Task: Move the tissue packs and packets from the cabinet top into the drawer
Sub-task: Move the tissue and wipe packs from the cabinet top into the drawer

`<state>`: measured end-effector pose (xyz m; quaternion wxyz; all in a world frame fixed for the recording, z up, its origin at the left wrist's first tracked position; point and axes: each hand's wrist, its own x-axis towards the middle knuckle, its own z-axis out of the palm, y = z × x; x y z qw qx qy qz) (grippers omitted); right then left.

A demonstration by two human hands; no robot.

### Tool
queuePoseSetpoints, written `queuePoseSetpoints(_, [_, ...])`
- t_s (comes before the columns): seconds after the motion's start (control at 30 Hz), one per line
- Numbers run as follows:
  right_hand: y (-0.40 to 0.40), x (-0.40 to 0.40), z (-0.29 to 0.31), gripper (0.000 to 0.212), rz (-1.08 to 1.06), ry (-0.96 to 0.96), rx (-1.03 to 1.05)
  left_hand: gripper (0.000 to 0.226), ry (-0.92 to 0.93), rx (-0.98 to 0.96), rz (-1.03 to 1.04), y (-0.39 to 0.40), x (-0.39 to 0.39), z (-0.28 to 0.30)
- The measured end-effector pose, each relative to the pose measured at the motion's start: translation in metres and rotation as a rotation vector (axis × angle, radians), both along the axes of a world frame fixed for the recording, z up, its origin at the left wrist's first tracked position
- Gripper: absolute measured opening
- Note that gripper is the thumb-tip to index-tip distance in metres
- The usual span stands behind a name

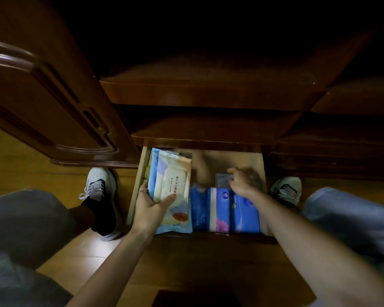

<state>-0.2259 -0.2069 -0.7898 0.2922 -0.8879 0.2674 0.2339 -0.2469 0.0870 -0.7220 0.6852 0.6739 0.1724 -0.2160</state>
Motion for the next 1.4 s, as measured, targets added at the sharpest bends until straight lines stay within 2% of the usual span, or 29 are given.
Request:
queuePoseSetpoints(0.03, [-0.004,0.003,-0.010,0.046,0.010,0.010,-0.045,0.056,0.020,0.018,0.008,0.001,0.000,-0.001])
queuePoseSetpoints(0.1, [-0.011,0.009,-0.025,0.044,0.095,0.021,-0.188,0.050,0.055,0.020,0.020,0.005,0.002,-0.004])
queuePoseSetpoints(0.23, [-0.017,0.017,-0.043,0.055,0.383,0.097,-0.428,0.054,0.102,0.019,0.085,0.010,0.008,-0.007])
queuePoseSetpoints(0.3, [-0.016,0.022,-0.043,0.043,0.452,0.074,-0.508,0.059,0.101,0.022,0.117,0.011,0.010,-0.008])
queuePoseSetpoints(0.37, [-0.011,0.024,-0.038,0.033,0.445,-0.042,-0.550,0.062,0.106,0.031,0.140,0.010,0.014,-0.009])
queuePoseSetpoints(0.5, [-0.002,0.020,-0.002,0.030,0.337,-0.315,-0.598,0.056,0.082,0.009,0.098,-0.002,0.018,-0.002])
queuePoseSetpoints(0.57, [0.005,0.013,0.019,0.034,0.423,-0.438,-0.648,0.059,0.067,-0.006,0.064,-0.007,0.017,0.004])
queuePoseSetpoints(0.6, [0.009,0.009,0.028,0.036,0.473,-0.496,-0.616,0.059,0.068,-0.010,0.058,-0.008,0.016,0.006])
queuePoseSetpoints(0.63, [0.015,0.005,0.039,0.037,0.467,-0.559,-0.489,0.059,0.072,-0.010,0.054,-0.010,0.014,0.008])
queuePoseSetpoints(0.67, [0.022,0.003,0.054,0.036,0.371,-0.585,-0.261,0.057,0.082,-0.011,0.050,-0.012,0.013,0.010])
queuePoseSetpoints(0.73, [0.040,-0.007,0.087,0.026,0.050,-0.598,0.307,0.053,0.114,-0.075,0.061,-0.013,0.005,0.018])
queuePoseSetpoints(0.77, [0.047,-0.013,0.102,0.019,-0.064,-0.624,0.499,0.050,0.134,-0.109,0.067,-0.014,0.001,0.023])
queuePoseSetpoints(0.83, [0.058,-0.015,0.109,0.013,-0.176,-0.579,0.728,0.046,0.172,-0.119,0.056,-0.019,0.002,0.021])
queuePoseSetpoints(0.87, [0.066,-0.022,0.107,0.014,-0.201,-0.522,0.777,0.043,0.183,-0.136,0.034,-0.021,-0.001,0.022])
queuePoseSetpoints(0.97, [0.086,-0.044,0.103,0.020,-0.224,-0.383,0.617,0.037,0.170,-0.207,-0.066,-0.031,-0.013,0.031])
queuePoseSetpoints(1.03, [0.091,-0.055,0.105,0.040,-0.228,-0.360,0.450,0.029,0.162,-0.209,-0.118,-0.041,-0.023,0.043])
queuePoseSetpoints(1.07, [0.092,-0.060,0.107,0.049,-0.214,-0.342,0.409,0.032,0.157,-0.210,-0.153,-0.045,-0.028,0.047])
queuePoseSetpoints(1.17, [0.092,-0.074,0.110,0.070,-0.134,-0.268,0.420,0.065,0.056,-0.177,-0.265,-0.056,-0.036,0.054])
queuePoseSetpoints(1.23, [0.089,-0.076,0.111,0.070,-0.063,-0.244,0.372,0.081,0.018,-0.129,-0.307,-0.063,-0.036,0.055])
queuePoseSetpoints(1.27, [0.087,-0.075,0.111,0.068,-0.026,-0.239,0.327,0.083,0.022,-0.117,-0.327,-0.066,-0.035,0.054])
queuePoseSetpoints(1.33, [0.086,-0.072,0.111,0.062,0.011,-0.244,0.283,0.071,0.027,-0.126,-0.355,-0.070,-0.033,0.053])
queuePoseSetpoints(1.4, [0.085,-0.071,0.107,0.060,-0.001,-0.274,0.313,0.050,0.040,-0.166,-0.288,-0.072,-0.030,0.047])
